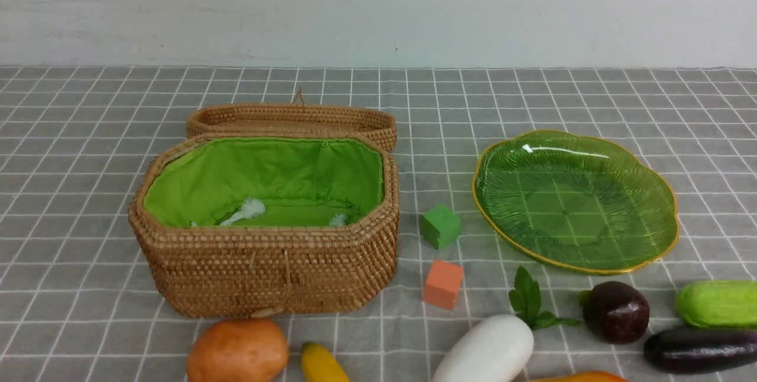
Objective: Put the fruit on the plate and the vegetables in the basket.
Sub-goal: Grab a potato with your left arm and place it in the basket on the left
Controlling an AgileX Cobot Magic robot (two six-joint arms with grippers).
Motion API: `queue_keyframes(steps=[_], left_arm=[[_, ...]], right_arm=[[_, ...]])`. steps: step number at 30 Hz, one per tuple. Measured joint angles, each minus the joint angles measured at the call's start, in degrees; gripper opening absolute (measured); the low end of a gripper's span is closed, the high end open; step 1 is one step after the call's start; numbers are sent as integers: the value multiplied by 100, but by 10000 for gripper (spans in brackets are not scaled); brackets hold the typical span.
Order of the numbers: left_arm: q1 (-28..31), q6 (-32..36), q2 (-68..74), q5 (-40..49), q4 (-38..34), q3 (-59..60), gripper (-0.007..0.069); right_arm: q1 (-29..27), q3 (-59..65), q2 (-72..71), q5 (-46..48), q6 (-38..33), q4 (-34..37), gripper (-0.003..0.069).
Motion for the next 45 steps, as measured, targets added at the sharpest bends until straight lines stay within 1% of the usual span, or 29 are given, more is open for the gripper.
queue_keyframes(steps=[26, 30, 33, 34, 35, 38, 41, 42, 44, 45], left_arm=[[0, 0, 0, 0, 67, 0, 239], [0, 0, 0, -127, 83, 0, 239], [0, 0, 0, -705, 83, 0, 239], [0, 0, 0, -705, 83, 0, 239], [0, -27, 0, -914, 40, 0, 239], [0, -624, 0, -1727, -568, 0, 239], [0, -1098, 0, -2482, -987, 0, 239], [0, -1140, 0, -2596, -1031, 0, 239], [0, -1280, 0, -3318, -1182, 0, 239], [0, -1289, 0, -3403, -1192, 0, 239]], right_arm=[[0, 0, 0, 0, 5, 0, 240], [0, 0, 0, 0, -1, 0, 240], [0, 0, 0, 0, -1, 0, 240], [0, 0, 0, 0, -1, 0, 240], [0, 0, 0, 0, -1, 0, 240], [0, 0, 0, 0, -1, 0, 240], [0, 0, 0, 0, -1, 0, 240], [0, 0, 0, 0, -1, 0, 240], [0, 0, 0, 0, -1, 0, 240], [0, 0, 0, 0, -1, 0, 240]])
